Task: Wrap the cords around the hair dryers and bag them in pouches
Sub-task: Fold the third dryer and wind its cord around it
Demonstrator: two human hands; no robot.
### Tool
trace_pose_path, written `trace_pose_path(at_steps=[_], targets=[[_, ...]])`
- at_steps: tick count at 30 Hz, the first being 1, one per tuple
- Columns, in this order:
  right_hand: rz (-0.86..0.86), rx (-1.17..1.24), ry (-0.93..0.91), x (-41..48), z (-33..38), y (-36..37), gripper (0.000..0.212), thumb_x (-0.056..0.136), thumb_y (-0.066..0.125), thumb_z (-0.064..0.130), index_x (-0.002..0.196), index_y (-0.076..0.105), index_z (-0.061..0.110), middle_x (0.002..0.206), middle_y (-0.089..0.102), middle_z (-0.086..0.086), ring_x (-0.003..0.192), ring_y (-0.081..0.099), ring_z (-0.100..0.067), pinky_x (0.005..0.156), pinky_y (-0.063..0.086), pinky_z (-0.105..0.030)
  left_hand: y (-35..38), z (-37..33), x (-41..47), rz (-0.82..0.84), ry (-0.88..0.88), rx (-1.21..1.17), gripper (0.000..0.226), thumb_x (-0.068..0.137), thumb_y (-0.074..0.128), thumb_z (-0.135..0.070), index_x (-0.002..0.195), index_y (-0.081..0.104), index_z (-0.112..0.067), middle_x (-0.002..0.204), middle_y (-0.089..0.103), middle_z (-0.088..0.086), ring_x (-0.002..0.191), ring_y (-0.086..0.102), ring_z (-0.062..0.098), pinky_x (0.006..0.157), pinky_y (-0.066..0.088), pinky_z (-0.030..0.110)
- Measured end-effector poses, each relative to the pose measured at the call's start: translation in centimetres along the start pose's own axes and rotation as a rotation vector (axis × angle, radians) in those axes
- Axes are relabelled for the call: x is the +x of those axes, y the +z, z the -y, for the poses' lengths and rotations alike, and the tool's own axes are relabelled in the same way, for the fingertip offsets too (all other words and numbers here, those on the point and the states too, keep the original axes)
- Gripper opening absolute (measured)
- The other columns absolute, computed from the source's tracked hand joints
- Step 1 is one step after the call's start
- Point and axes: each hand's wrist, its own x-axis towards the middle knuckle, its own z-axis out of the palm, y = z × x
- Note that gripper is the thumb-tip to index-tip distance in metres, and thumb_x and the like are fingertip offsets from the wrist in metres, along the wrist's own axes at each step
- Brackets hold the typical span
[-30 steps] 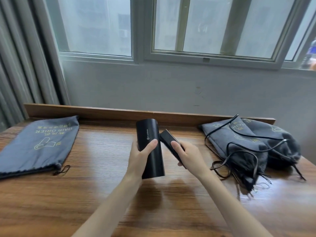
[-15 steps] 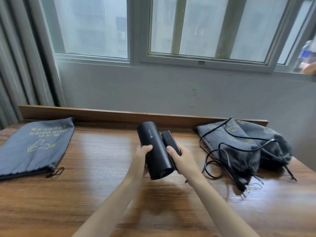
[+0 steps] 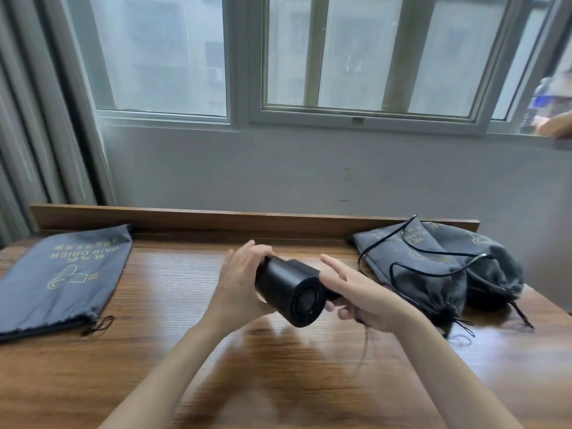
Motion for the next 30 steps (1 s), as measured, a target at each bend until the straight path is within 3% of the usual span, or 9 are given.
trace_pose_path(at_steps=[3, 5, 9, 15, 17, 20, 24, 27, 30], targets=[[0.12, -0.291, -0.109, -1.2, 0.9, -2.1, 0.067, 0.086, 0.066, 0.015, 0.141, 0.028, 0.022, 0.084, 0.071, 0.003, 0.05, 0.046, -0.008, 0.046, 0.04, -0.017, -0.2, -0.7, -0.4, 0.029, -0.207, -0.21, 0.063, 0.046, 0.073, -0.055, 0.099, 0.044, -0.038, 0.104, 0.056, -0.018, 0.093, 0.054, 0.003, 0.077, 0.044, 0.022], [0.036, -0.418, -0.206, -1.6, 1.6, -3.4, 0.049, 0.088, 0.062, 0.01, 0.132, 0.042, 0.016, 0.083, 0.072, 0.001, 0.049, 0.045, -0.009, 0.047, 0.041, -0.017, -0.4, -1.5, -0.4, 0.028, -0.441, -0.457, 0.059, 0.045, 0.071, -0.057, 0.095, 0.047, -0.035, 0.097, 0.06, -0.014, 0.088, 0.058, 0.004, 0.067, 0.043, 0.017], [-0.173, -0.288, -0.351, -1.4, 1.0, -4.9, 0.021, 0.095, 0.044, 0.001, 0.11, 0.057, 0.009, 0.056, 0.057, 0.003, 0.047, 0.045, -0.01, 0.049, 0.041, -0.02, -0.4, -2.2, -0.2, -0.063, -0.666, -0.782, 0.064, 0.046, 0.063, -0.063, 0.102, 0.053, -0.034, 0.103, 0.064, -0.004, 0.096, 0.061, 0.015, 0.073, 0.048, 0.024], [-0.46, -0.344, -0.484, 0.8, -2.2, -2.5, 0.025, 0.1, 0.035, 0.014, 0.097, 0.058, 0.022, 0.052, 0.047, 0.006, 0.052, 0.042, -0.01, 0.052, 0.036, -0.022, 0.4, -4.3, -0.8, 0.13, -0.87, -1.103, 0.053, 0.067, 0.065, -0.05, 0.106, 0.062, -0.014, 0.089, 0.072, 0.009, 0.076, 0.068, 0.02, 0.067, 0.053, 0.034], [-0.589, -0.305, -0.54, 1.5, -2.6, -2.1, 0.026, 0.1, 0.034, 0.019, 0.093, 0.058, 0.023, 0.053, 0.041, 0.005, 0.051, 0.038, -0.011, 0.053, 0.034, -0.024, 0.6, -4.2, -1.0, 0.181, -0.922, -1.21, 0.059, 0.063, 0.07, -0.053, 0.105, 0.064, -0.012, 0.092, 0.072, 0.013, 0.076, 0.068, 0.024, 0.066, 0.052, 0.035], [-0.619, -0.324, -0.531, 2.7, -2.8, -1.2, 0.026, 0.1, 0.034, 0.019, 0.089, 0.057, 0.023, 0.053, 0.044, 0.006, 0.051, 0.04, -0.008, 0.056, 0.037, -0.027, 1.2, -3.7, -1.3, 0.205, -0.937, -1.375, 0.073, 0.052, 0.071, -0.056, 0.108, 0.065, -0.009, 0.098, 0.068, 0.021, 0.077, 0.065, 0.03, 0.069, 0.05, 0.039], [-0.579, -0.331, -0.497, 3.5, -3.2, 0.3, 0.025, 0.1, 0.035, 0.019, 0.086, 0.055, 0.026, 0.05, 0.047, 0.009, 0.049, 0.042, -0.009, 0.055, 0.036, -0.037, 1.5, -3.8, -1.3, 0.093, -0.937, -1.26, 0.066, 0.059, 0.066, -0.058, 0.108, 0.064, -0.013, 0.097, 0.069, 0.017, 0.079, 0.066, 0.028, 0.067, 0.052, 0.038], [-0.585, -0.286, -0.523, 2.4, -2.7, 1.0, 0.019, 0.099, 0.037, 0.021, 0.089, 0.053, 0.022, 0.049, 0.041, 0.011, 0.048, 0.035, -0.009, 0.052, 0.03, -0.032, 1.4, -3.1, -1.1, -0.064, -0.821, -0.967, 0.072, 0.052, 0.065, -0.063, 0.113, 0.059, -0.024, 0.102, 0.07, -0.001, 0.091, 0.066, 0.014, 0.076, 0.052, 0.03], [-0.396, -0.242, -0.486, 1.1, -2.2, 2.6, 0.019, 0.1, 0.036, 0.015, 0.088, 0.051, 0.017, 0.049, 0.047, 0.007, 0.047, 0.041, -0.008, 0.05, 0.035, -0.022, 1.6, -3.0, -1.2, -0.155, -0.797, -0.875, 0.064, 0.056, 0.068, -0.059, 0.112, 0.057, -0.029, 0.105, 0.068, -0.005, 0.098, 0.064, 0.012, 0.086, 0.052, 0.034]])
